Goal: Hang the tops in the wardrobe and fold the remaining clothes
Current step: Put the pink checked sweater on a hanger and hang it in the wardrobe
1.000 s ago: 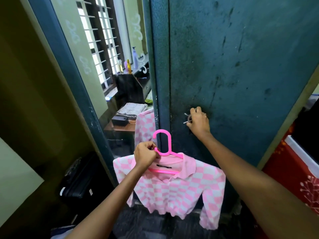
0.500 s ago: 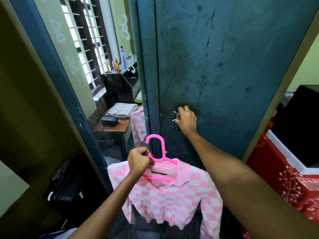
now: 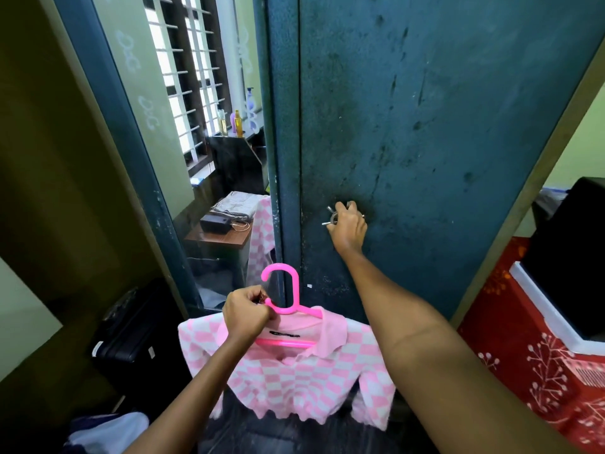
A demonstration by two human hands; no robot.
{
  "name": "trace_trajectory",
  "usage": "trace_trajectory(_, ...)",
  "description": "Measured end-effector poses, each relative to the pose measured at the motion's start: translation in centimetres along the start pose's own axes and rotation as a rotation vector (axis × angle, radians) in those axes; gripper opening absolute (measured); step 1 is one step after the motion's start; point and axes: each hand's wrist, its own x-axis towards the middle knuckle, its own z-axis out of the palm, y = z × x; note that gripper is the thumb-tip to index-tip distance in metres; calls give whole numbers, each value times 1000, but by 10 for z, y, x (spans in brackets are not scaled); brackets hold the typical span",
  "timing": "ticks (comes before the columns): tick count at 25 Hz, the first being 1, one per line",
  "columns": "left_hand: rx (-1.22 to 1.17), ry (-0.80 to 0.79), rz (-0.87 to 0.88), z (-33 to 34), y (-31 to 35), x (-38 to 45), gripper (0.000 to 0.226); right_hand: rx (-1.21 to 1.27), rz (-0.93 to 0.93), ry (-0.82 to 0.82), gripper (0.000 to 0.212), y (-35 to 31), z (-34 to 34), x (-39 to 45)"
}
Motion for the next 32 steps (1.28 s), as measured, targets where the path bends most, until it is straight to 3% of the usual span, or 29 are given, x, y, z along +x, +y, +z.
trace_trajectory(7, 6, 57, -16, -2, 3, -1, 10, 243, 246, 56, 32, -9, 3, 0)
trace_trajectory(9, 15, 59, -20, -4, 3, -4, 20, 260, 267, 45, 34, -10, 0, -1)
trace_trajectory(15, 17, 57, -62, -12, 9, -18, 25, 230, 199, -5, 32, -3, -11, -15)
trace_trajectory(20, 12, 19, -54, -25, 12, -37, 15, 216, 121, -21, 26, 5, -29, -49)
trace_trajectory(32, -6, 34, -34, -83, 12, -109, 12, 291, -42, -78, 32, 73, -125, -166)
